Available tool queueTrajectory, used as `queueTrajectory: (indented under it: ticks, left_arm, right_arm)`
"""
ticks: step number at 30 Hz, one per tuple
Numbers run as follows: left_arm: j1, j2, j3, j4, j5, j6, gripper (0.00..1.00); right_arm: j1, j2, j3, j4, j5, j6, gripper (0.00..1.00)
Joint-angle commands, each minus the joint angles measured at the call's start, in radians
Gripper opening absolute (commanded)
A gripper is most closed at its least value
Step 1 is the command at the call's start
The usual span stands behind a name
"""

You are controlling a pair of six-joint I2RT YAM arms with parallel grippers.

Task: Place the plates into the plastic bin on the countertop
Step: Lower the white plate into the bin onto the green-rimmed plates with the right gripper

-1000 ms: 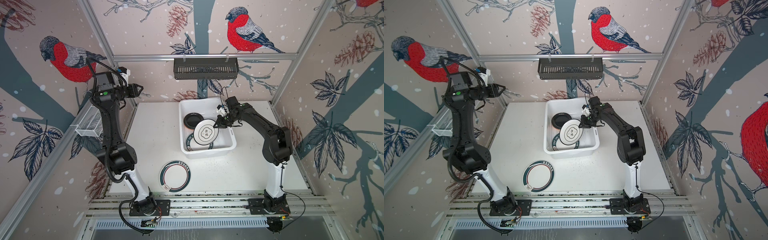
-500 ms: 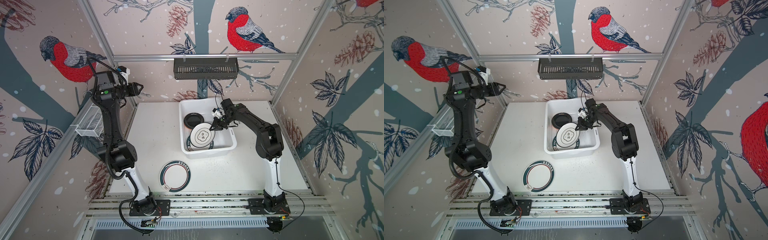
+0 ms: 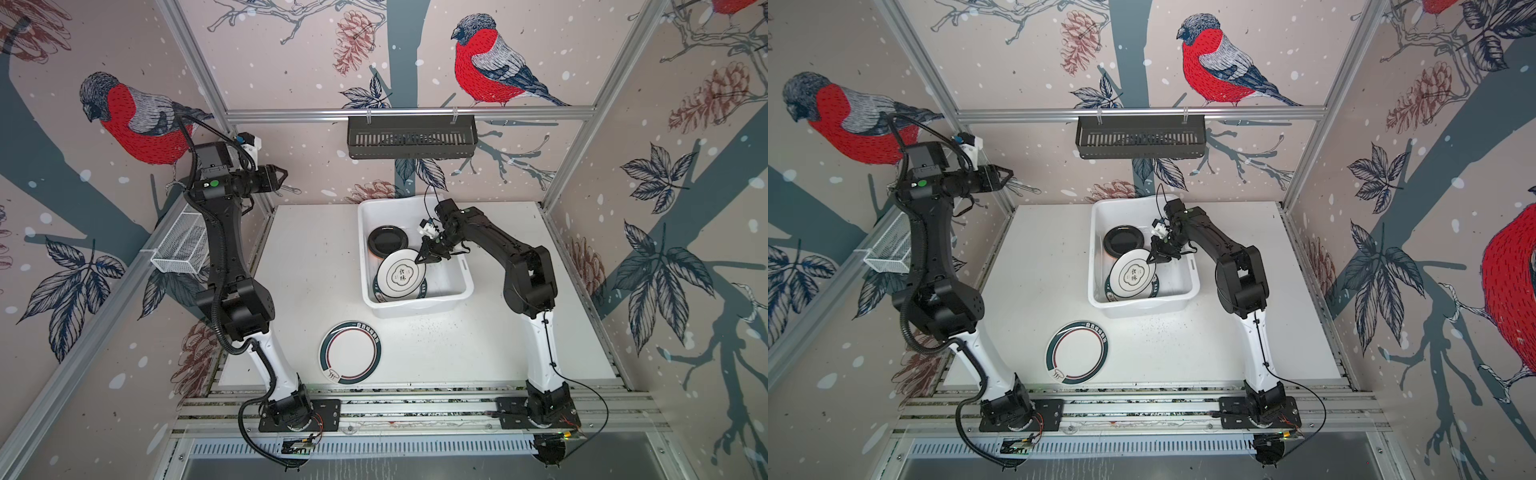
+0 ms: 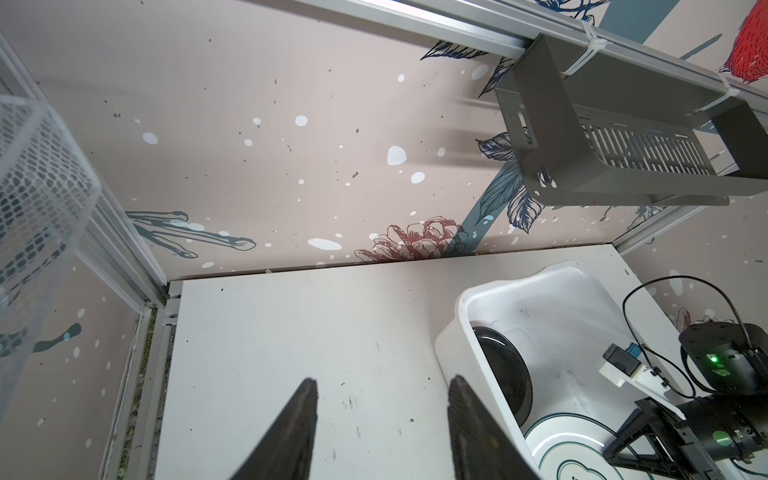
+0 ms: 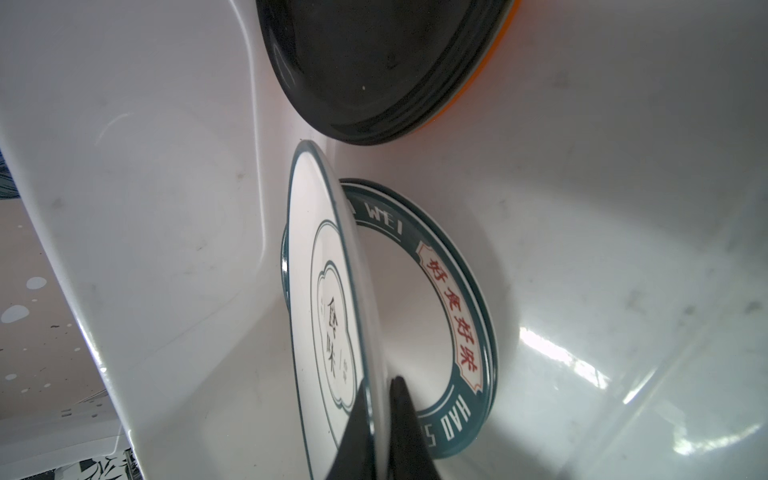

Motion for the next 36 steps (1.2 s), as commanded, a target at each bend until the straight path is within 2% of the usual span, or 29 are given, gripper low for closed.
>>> queueTrajectory:
  ticks: [1, 23, 36]
  left_arm:
    - [0.003, 0.003, 0.01, 0.02, 0.008, 0.005, 0.51]
    - [0.002, 0.0, 0.011, 0.014, 0.0, 0.007, 0.52]
    - [0.001, -0.006, 0.01, 0.015, 0.0, 0.007, 0.52]
  right_arm:
    - [0.006, 0.005, 0.005, -0.019, -0.005, 0.018, 0.06]
    - [0.0, 0.017, 0.003, -0.044, 0.007, -0.011, 0.09]
    - [-0.01, 0.019, -0.009, -0.046, 0.014, -0.018, 0.16]
